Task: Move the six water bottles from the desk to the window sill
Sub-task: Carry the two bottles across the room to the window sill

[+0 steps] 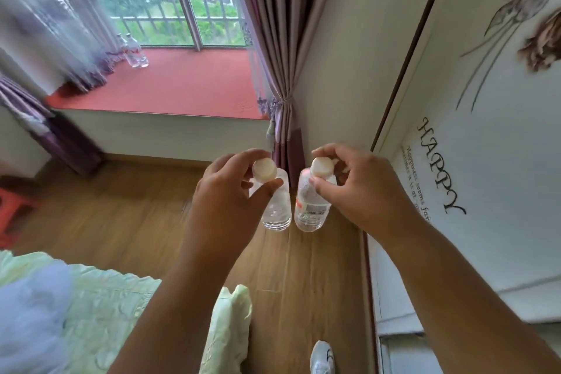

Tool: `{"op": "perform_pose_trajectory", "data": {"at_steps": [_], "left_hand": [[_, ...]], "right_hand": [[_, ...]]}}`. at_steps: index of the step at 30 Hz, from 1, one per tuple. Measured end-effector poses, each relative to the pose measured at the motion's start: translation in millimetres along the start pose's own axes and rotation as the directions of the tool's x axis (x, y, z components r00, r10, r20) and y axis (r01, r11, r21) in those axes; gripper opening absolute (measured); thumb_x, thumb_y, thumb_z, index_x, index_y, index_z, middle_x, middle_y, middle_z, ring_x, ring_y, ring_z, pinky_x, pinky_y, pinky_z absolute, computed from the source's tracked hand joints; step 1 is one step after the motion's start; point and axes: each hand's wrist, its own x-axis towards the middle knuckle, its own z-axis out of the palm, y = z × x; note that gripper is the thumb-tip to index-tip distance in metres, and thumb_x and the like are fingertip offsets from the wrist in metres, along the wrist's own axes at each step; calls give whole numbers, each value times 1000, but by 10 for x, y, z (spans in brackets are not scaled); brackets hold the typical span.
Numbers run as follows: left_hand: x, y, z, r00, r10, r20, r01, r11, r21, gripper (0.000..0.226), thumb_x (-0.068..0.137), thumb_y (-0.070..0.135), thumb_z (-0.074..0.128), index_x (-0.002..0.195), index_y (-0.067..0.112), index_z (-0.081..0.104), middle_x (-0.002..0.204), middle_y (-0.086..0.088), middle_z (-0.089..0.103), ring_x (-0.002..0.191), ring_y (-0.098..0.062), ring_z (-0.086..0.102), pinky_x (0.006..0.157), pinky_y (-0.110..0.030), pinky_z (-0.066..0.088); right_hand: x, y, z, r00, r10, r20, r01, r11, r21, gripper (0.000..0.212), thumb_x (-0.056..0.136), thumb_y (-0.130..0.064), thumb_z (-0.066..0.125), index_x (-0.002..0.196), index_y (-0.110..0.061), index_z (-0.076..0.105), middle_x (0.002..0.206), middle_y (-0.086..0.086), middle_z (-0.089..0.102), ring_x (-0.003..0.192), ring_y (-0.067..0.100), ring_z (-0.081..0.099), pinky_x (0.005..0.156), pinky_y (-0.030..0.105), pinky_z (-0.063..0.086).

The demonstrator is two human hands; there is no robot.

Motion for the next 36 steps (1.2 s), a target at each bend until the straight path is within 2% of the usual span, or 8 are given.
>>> {"op": "perform_pose_trajectory", "data": {"at_steps": [3, 8, 11, 17, 21, 27, 30, 36], "left_hand": [[185, 18, 76, 998, -12, -54, 12, 1000, -5, 43, 79, 37, 77, 119, 30, 65, 109, 14, 61, 88, -2, 64, 74, -20, 56], [510, -51, 191, 998, -26, -60, 28, 999, 22, 42, 79, 41, 73, 119, 30, 65, 106, 18, 59, 87, 1, 62, 72, -13, 52], [717, -130, 321, 999, -28, -26, 29, 999, 34, 39, 79, 43, 72, 116, 32, 65, 103, 19, 60, 86, 3, 60, 70, -13, 50], [1253, -343, 630, 999, -15, 45, 16, 999, -39, 36, 78, 38, 77, 112, 34, 66, 98, 21, 61, 85, 2, 59, 71, -18, 53], [1787, -522, 729, 996, 17, 88, -5, 992, -130, 36, 77, 37, 79, 111, 37, 65, 99, 20, 61, 85, 3, 60, 73, -16, 52], [2581, -921, 619, 997, 42, 62, -28, 977, -209, 37, 79, 38, 78, 114, 39, 65, 103, 22, 61, 87, 3, 61, 71, -13, 48], [2837, -1195, 507, 999, 29, 41, -20, 976, -216, 37, 80, 36, 78, 114, 39, 64, 103, 22, 60, 87, 2, 61, 70, -18, 50], [3094, -1856, 155, 998, -49, -25, 45, 988, -145, 37, 80, 34, 79, 114, 36, 64, 101, 20, 61, 88, 0, 61, 72, -20, 51]], "right_hand": [[325, 70, -9, 999, -44, 29, 43, 999, 5, 40, 81, -32, 81, 119, -26, 67, 102, -15, 67, 86, 3, 61, 77, 19, 52], [638, 200, 27, 994, -68, 86, 66, 998, 19, 43, 81, -33, 80, 121, -27, 66, 104, -16, 65, 87, 2, 61, 79, 17, 53], [843, 307, 38, 996, -51, 72, 51, 999, -4, 41, 80, -33, 81, 119, -28, 67, 103, -16, 65, 84, 0, 58, 74, 12, 47], [1271, 468, 44, 999, 20, 49, -17, 998, -65, 42, 81, -32, 79, 121, -30, 66, 105, -15, 66, 90, 4, 61, 81, 27, 56], [1711, 481, 32, 998, 63, 10, -62, 991, -119, 40, 82, -30, 78, 120, -29, 66, 106, -14, 65, 93, 6, 61, 83, 33, 57], [2515, 266, 272, 998, 56, -38, -61, 987, -150, 38, 82, -29, 77, 118, -26, 67, 103, -12, 66, 90, 7, 61, 82, 34, 56], [2819, 164, 568, 999, 48, 2, -47, 987, -157, 37, 83, -30, 77, 118, -29, 66, 102, -12, 65, 89, 6, 60, 80, 30, 56], [3393, -96, 1256, 992, -34, 122, 50, 990, -132, 38, 82, -34, 79, 118, -32, 67, 103, -17, 64, 87, -2, 59, 73, 7, 44]]}}
